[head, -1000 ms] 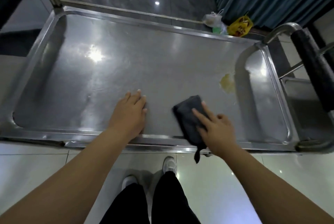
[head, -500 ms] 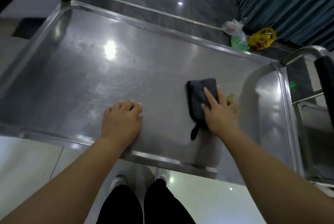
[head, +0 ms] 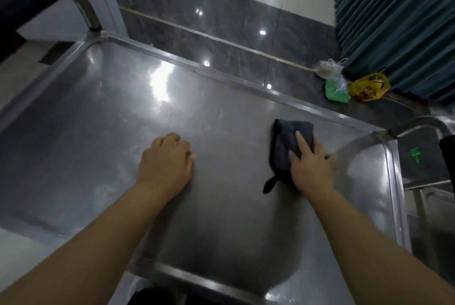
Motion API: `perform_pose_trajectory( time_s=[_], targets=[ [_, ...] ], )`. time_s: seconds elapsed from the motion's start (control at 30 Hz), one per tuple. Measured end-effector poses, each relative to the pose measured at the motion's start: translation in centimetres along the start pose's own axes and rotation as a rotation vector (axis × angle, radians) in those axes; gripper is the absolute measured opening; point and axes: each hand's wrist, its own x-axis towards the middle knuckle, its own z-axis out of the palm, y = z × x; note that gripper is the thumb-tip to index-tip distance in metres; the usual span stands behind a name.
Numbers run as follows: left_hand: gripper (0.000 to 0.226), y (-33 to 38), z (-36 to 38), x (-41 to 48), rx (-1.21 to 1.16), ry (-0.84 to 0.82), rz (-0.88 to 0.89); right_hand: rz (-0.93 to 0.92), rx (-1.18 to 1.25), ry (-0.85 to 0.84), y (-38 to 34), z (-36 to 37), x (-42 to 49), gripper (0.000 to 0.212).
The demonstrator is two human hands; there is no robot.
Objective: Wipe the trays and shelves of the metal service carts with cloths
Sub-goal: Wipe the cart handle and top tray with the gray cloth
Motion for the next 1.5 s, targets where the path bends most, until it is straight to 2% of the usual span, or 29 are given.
perform_pose_trajectory(
  time_s=[0.03,0.07,0.1,0.13,0.23,0.27,0.3,0.37,0.4,0.47,0.5,0.53,0.6,0.7,0.73,0.8,0.9,0.93,1.0,1.1,1.13,1.2,1.3,1.33,1.37,1.43,1.5],
  targets=[
    [0.029,0.3,0.1,0.7,-0.007,-0.009,0.003,0.142,0.043,-0.015,-0.1,-0.1,0.8,0.055],
    [0.031,0.8,0.3,1.4,-0.018,-0.018,0.008,0.198,0.040,-0.017,-0.9,-0.1,1.0,0.057],
    [0.033,1.3,0.4,2.0,-0.032,-0.019,0.019,0.165,0.020,-0.012,-1.9,0.1,0.7,0.058],
    [0.036,1.8,0.5,2.8,-0.046,-0.014,0.037,0.043,0.000,0.007,-3.1,0.4,0.3,0.060],
    [0.043,3.0,1.0,5.0,-0.055,-0.026,0.084,-0.510,-0.079,0.030,-5.2,1.2,-0.9,0.057],
    [0.042,3.3,1.2,5.7,-0.035,-0.051,0.095,-0.606,-0.104,0.033,-5.2,1.0,-0.3,0.055],
    [0.038,3.3,1.3,6.3,-0.001,-0.075,0.108,-0.625,-0.134,0.045,-4.8,0.6,0.9,0.053],
    [0.031,3.1,1.4,6.9,0.051,-0.105,0.140,-0.504,-0.217,0.080,-3.9,-0.4,4.3,0.050],
    [0.029,2.9,1.4,7.0,0.049,-0.109,0.154,-0.370,-0.223,0.062,-3.4,-1.0,6.1,0.050],
    [0.028,2.7,1.5,7.0,0.054,-0.107,0.174,-0.017,-0.071,0.033,-3.3,-2.1,9.0,0.053],
    [0.028,2.7,1.6,7.0,0.075,-0.111,0.176,0.095,-0.008,0.046,-3.8,-2.2,9.7,0.055],
    [0.029,2.8,1.7,7.0,0.100,-0.119,0.171,0.118,-0.006,0.057,-4.9,-2.0,9.8,0.055],
    [0.031,3.2,1.9,7.0,0.135,-0.137,0.141,-0.071,-0.031,0.061,-8.0,-0.9,9.0,0.054],
    [0.033,3.2,2.1,7.0,0.136,-0.141,0.133,-0.574,-0.113,0.052,-11.4,0.3,8.3,0.050],
    [0.034,3.0,2.0,7.0,0.129,-0.146,0.136,-0.628,-0.146,0.044,-11.7,0.1,9.0,0.049],
    [0.035,2.8,1.9,7.1,0.114,-0.177,0.136,-0.474,-0.150,0.033,-11.2,-0.8,11.0,0.050],
    [0.034,2.8,1.9,7.1,0.110,-0.197,0.125,-0.071,-0.023,0.007,-9.8,-1.5,12.5,0.055],
    [0.034,3.0,1.9,7.0,0.114,-0.196,0.115,-0.041,-0.018,0.003,-9.8,-1.6,12.2,0.055],
    [0.033,3.4,1.8,6.9,0.139,-0.190,0.100,-0.186,-0.039,-0.012,-10.0,-1.4,10.8,0.055],
    [0.030,4.1,1.4,6.9,0.144,-0.178,0.097,-0.591,-0.081,-0.029,-7.7,-1.2,8.6,0.052],
    [0.029,4.3,1.1,6.8,0.140,-0.174,0.098,-0.609,-0.089,-0.012,-6.2,-1.2,8.5,0.051],
    [0.030,4.9,0.9,6.4,0.137,-0.161,0.119,-0.384,-0.085,0.029,-2.4,-1.6,9.0,0.052],
    [0.035,6.4,1.5,5.3,0.097,-0.127,0.234,0.132,-0.014,0.003,2.3,-2.6,9.3,0.052],
    [0.036,7.1,1.8,4.8,0.076,-0.122,0.275,0.228,0.013,0.004,2.8,-2.7,8.9,0.053],
    [0.038,7.8,2.1,4.3,0.054,-0.125,0.305,0.244,0.032,0.009,2.8,-2.7,8.1,0.054],
    [0.042,9.2,3.0,3.2,0.020,-0.154,0.327,0.056,0.009,0.006,2.1,-2.0,6.1,0.055],
    [0.048,10.0,4.0,1.8,0.028,-0.195,0.332,-0.276,-0.024,0.015,2.3,-1.0,3.7,0.054]
  ],
)
